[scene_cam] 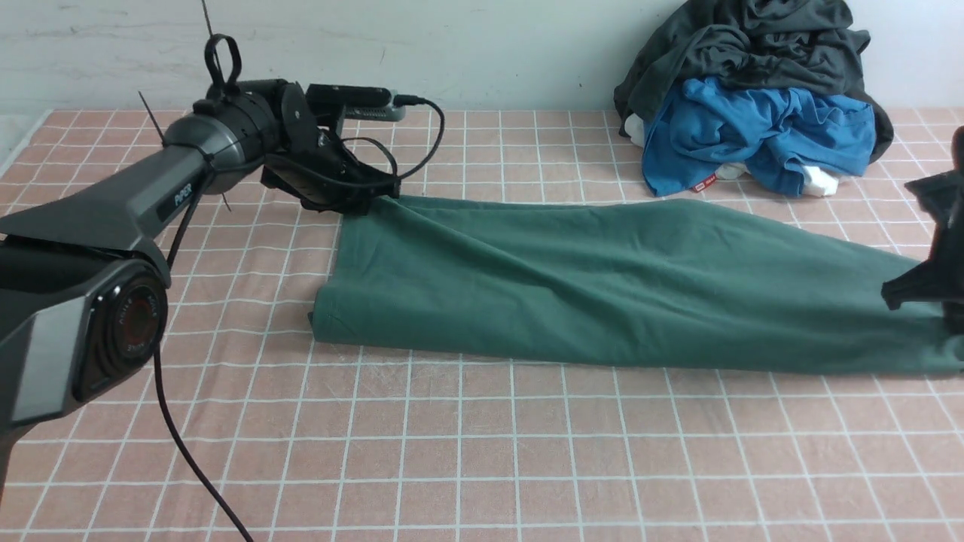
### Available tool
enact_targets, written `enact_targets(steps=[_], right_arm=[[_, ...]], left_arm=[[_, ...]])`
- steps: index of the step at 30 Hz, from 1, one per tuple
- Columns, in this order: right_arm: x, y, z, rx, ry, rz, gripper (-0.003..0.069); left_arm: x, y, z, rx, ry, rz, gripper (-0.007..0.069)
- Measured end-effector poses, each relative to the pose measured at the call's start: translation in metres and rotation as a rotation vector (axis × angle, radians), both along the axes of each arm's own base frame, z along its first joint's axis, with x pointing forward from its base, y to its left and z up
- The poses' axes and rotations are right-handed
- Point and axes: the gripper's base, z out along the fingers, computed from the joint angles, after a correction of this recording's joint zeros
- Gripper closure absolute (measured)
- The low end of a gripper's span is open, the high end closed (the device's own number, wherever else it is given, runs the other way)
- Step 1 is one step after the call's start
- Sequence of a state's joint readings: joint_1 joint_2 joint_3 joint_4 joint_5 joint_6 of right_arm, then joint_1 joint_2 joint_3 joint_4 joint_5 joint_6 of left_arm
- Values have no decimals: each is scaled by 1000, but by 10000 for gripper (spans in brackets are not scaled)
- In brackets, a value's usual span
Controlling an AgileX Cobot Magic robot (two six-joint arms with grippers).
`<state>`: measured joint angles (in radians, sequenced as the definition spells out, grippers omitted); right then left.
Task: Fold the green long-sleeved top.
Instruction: Use both arms to drag the lower edge of the fabric forward and fold it over the upper edge, then use the right arm to clamp the right edge of the fabric
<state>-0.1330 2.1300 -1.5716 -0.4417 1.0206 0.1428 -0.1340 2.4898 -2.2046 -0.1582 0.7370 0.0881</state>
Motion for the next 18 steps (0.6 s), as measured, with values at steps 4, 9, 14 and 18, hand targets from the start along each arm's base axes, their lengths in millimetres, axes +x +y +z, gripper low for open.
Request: enact_targets(steps=[4,9,14,18], right_arm=[[-3,1,29,9,-80,-10,671],[-19,-17,52,172,-113,-87,624],[-37,-59,33,348,-116,-223,442],[-44,-80,16,395,-145,-283,291]], left_arm=[[-18,7,40,25,79,-51,447],[-49,1,86,25,188,-194,449],[-68,-11,111,-82,192,-319,491],[-91,-18,132,-174,180,-382,568]])
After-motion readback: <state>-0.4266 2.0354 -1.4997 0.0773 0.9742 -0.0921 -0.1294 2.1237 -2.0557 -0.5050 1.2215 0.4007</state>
